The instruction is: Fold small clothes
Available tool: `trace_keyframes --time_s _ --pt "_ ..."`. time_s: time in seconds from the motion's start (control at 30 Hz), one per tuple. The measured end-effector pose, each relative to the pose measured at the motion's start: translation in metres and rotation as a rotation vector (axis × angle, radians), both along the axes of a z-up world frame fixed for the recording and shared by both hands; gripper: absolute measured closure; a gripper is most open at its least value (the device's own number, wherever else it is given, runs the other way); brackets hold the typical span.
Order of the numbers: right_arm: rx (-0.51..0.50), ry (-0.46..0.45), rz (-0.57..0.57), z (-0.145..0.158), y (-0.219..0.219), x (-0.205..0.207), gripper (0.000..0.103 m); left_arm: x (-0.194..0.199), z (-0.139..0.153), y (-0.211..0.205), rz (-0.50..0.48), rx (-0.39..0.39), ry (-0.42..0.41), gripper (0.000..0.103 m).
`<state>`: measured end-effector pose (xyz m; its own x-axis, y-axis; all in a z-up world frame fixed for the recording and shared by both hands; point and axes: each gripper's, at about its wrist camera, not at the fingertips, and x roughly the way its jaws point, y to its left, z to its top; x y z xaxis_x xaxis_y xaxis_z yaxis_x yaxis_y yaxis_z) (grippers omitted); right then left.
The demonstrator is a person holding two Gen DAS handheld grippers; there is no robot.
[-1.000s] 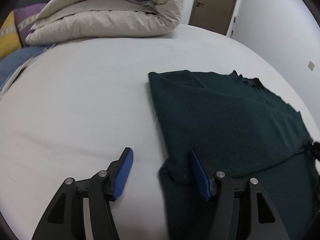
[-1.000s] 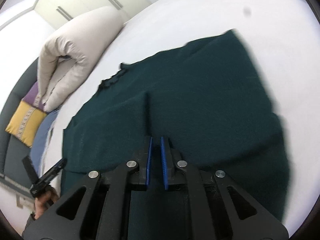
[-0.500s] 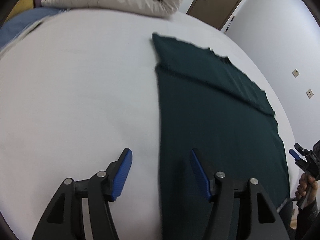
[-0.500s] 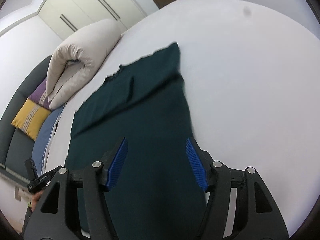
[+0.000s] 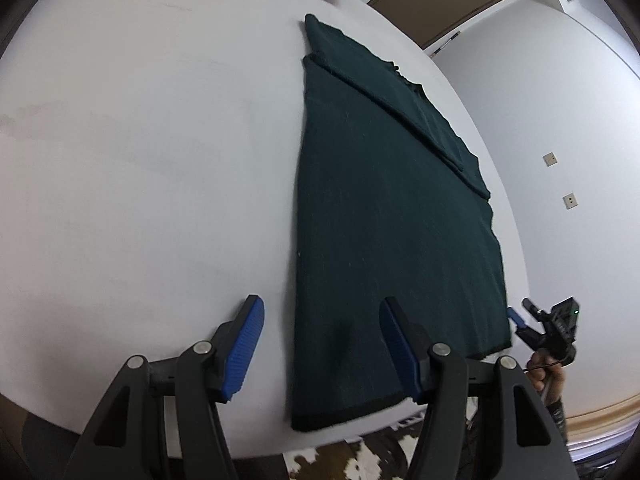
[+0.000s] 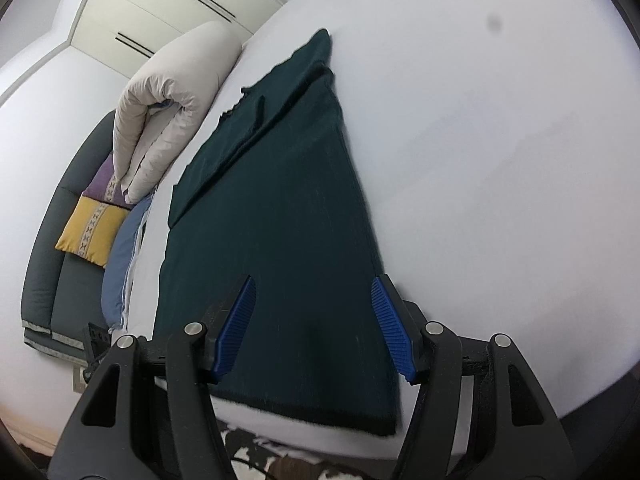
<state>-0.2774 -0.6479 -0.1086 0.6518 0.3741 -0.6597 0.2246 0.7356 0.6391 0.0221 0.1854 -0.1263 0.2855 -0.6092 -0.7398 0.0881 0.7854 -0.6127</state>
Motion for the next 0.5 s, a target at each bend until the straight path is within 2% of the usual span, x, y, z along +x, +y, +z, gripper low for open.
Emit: trace_keyframes --time_s 0.13,0.23,0.5 --pt "0.015 0.031 0.005 -0.003 -0.009 -0.009 0.044 -0.001 -0.003 -0.003 -0.031 -0.047 0.049 0.040" --pt "0.048 0.043 0.004 -0.006 -0.014 -0.014 0.045 -0.006 -0.002 -0.007 -0.059 -0.053 0.062 0.040" --pt "0.081 0.071 0.010 -0.008 -0.018 -0.020 0.046 -0.002 -0.005 -0.015 -0.059 -0.091 0.087 0.041"
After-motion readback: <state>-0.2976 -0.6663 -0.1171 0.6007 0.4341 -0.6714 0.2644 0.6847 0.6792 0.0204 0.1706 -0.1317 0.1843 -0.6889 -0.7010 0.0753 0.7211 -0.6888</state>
